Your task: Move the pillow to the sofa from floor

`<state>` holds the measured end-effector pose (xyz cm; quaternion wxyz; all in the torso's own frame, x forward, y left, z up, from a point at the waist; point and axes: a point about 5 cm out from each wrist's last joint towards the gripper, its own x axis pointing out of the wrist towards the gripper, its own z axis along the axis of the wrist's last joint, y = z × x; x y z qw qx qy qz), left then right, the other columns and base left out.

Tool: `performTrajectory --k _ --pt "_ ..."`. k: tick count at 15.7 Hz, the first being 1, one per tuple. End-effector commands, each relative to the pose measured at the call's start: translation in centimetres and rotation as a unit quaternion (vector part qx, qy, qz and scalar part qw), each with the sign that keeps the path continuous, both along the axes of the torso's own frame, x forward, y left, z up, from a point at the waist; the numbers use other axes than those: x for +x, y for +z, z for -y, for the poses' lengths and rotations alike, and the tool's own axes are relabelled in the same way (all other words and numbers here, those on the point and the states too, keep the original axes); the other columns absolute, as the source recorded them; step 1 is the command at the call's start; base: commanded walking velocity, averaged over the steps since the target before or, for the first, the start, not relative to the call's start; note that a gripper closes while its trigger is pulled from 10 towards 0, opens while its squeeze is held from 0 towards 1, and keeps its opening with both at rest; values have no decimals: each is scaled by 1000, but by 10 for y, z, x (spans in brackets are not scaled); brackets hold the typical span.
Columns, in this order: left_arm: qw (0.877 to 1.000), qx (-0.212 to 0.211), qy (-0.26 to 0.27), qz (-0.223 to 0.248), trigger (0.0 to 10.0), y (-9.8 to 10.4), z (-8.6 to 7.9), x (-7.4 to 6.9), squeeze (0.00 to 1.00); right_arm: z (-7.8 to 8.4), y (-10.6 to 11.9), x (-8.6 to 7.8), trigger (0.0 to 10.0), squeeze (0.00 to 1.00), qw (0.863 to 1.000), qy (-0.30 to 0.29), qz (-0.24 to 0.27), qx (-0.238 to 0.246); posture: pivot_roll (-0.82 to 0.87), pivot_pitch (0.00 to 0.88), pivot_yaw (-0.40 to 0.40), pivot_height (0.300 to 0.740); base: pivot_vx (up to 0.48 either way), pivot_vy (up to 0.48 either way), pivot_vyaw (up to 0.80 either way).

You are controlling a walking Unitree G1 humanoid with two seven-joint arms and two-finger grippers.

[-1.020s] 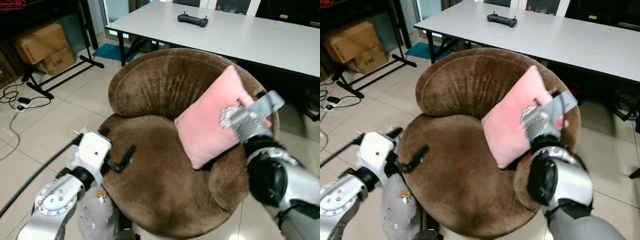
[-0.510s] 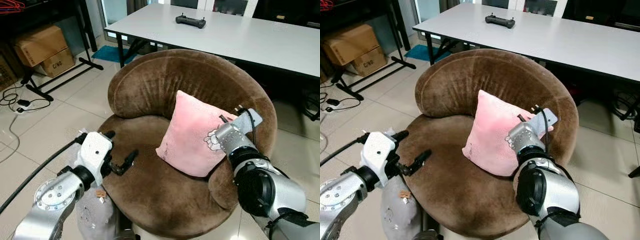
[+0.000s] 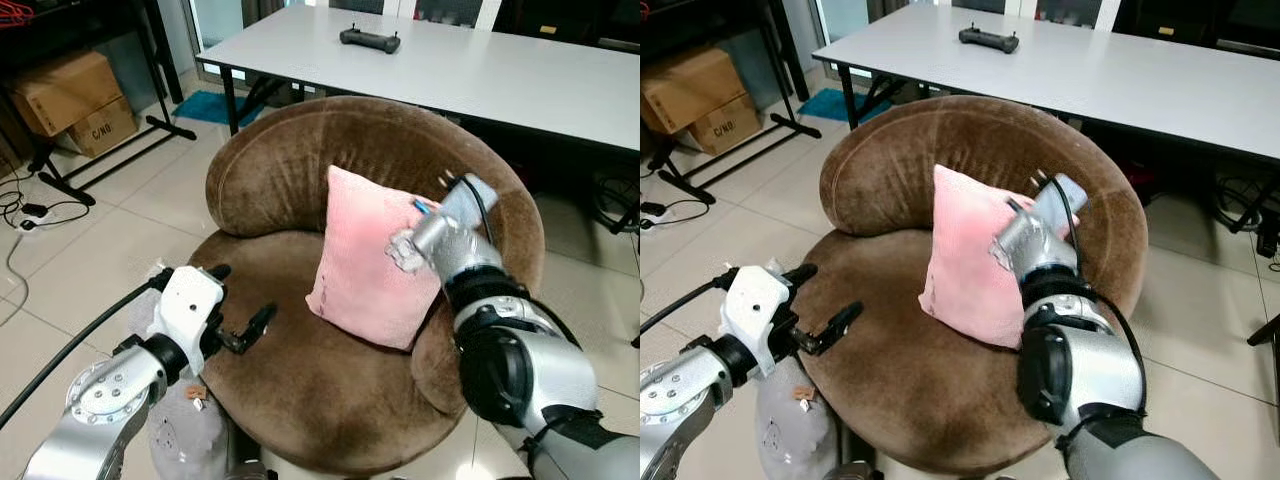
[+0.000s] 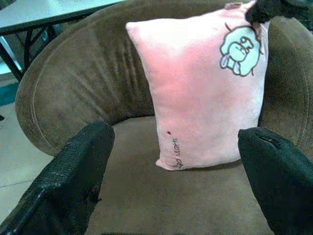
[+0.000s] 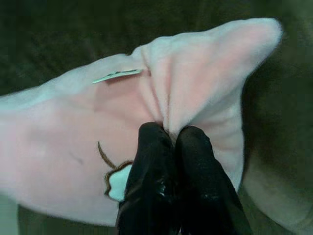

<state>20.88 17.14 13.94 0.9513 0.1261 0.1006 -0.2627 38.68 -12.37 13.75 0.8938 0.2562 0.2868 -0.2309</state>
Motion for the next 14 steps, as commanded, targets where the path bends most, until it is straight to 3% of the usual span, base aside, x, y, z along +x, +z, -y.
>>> performTrajectory --k 1,4,7,8,10,12,14 --pt "1000 -1 1 3 10000 3 0 -2 0 -10 14 0 10000 0 1000 19 4 13 160 0 -7 740 0 0 0" --pt "1000 -4 0 0 10000 1 3 -3 0 -37 8 -12 10000 0 998 55 -24 34 157 0 -11 740 0 0 0" --pt "1000 -4 -1 0 10000 1 2 -2 0 -41 -3 -14 10000 0 996 30 -57 64 167 0 -15 740 0 0 0" --pt "1000 -3 -3 0 10000 1 2 -1 0 -37 -1 -10 10000 0 996 11 -46 70 169 0 -12 740 0 0 0" --pt "1000 -1 -11 -2 10000 2 2 1 0 -26 3 -4 10000 0 997 -21 -32 68 169 0 -8 740 0 0 0" --pt "1000 1 -22 -2 10000 3 2 4 0 13 2 0 10000 0 994 -100 -18 38 172 0 -8 740 0 0 0" --pt "1000 1 -25 -2 10000 5 1 5 0 52 -8 -7 10000 0 981 -187 -33 36 173 0 -9 740 0 0 0"
